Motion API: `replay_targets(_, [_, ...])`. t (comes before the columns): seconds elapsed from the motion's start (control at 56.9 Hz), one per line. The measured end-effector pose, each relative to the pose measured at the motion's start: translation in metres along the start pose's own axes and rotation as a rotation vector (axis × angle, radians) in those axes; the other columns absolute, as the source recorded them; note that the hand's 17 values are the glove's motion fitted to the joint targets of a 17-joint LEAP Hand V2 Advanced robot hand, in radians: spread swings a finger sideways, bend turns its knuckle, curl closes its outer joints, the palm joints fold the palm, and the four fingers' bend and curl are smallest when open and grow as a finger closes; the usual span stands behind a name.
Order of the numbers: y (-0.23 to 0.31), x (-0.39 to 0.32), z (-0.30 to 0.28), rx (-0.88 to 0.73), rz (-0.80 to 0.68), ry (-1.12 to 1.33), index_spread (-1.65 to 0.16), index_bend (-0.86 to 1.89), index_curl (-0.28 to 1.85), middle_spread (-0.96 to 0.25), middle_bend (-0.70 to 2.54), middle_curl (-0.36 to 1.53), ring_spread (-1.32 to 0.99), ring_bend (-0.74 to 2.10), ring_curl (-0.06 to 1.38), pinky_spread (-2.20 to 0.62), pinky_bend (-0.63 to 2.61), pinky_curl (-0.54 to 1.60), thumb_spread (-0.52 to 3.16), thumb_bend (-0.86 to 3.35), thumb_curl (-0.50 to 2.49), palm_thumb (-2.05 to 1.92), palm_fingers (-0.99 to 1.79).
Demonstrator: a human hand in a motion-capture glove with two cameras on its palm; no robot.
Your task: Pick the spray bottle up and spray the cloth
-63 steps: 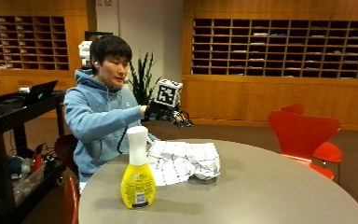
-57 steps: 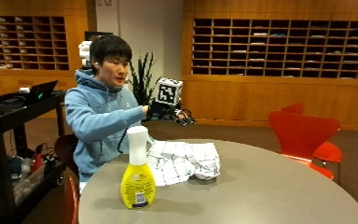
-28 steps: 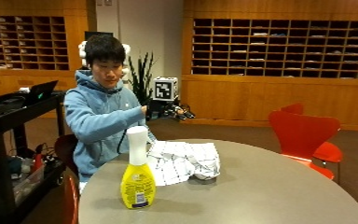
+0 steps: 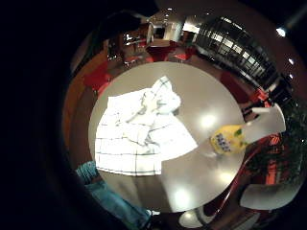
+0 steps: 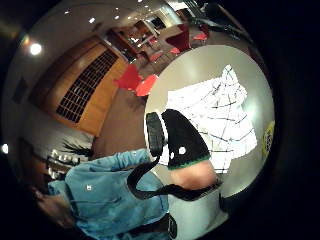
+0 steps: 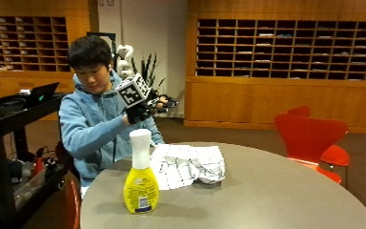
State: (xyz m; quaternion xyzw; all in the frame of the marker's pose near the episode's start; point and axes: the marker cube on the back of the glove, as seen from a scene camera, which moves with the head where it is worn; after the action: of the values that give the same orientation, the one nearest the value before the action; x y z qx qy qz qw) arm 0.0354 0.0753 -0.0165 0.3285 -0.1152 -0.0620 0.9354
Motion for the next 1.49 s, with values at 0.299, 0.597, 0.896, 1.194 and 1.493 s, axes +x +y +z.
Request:
replay_targets(0.299, [0.060,0.053,-0.020,0.188,0.033,-0.028,-0.36,0.18,0.35,-0.05,0.20,0.32,0.10,0.18,0.20,0.26,0.19,0.32,1.19,-0.01,0.29,0.54,0.41])
replay_targets(0.597, [0.118,0.138,-0.040,0.368,0.208,-0.011,-0.35,0.16,0.34,-0.05,0.20,0.33,0.08,0.20,0.23,0.25,0.19,0.32,1.18,-0.01,0.31,0.57,0.47])
replay_targets(0.896, [0.132,0.233,-0.044,0.507,0.457,-0.265,-0.30,0.08,0.26,-0.04,0.23,0.36,0.07,0.25,0.27,0.25,0.28,0.36,1.14,-0.02,0.34,0.58,0.42])
replay_targets(1.194, [0.075,0.273,-0.033,0.521,0.543,-0.618,-0.27,0.07,0.18,-0.01,0.25,0.36,0.06,0.38,0.31,0.22,0.39,0.39,1.08,-0.03,0.35,0.59,0.37])
replay_targets(1.493, [0.028,0.285,-0.019,0.588,0.591,-0.691,-0.24,0.08,0.15,0.01,0.26,0.37,0.07,0.47,0.33,0.18,0.46,0.39,1.03,-0.03,0.35,0.60,0.39])
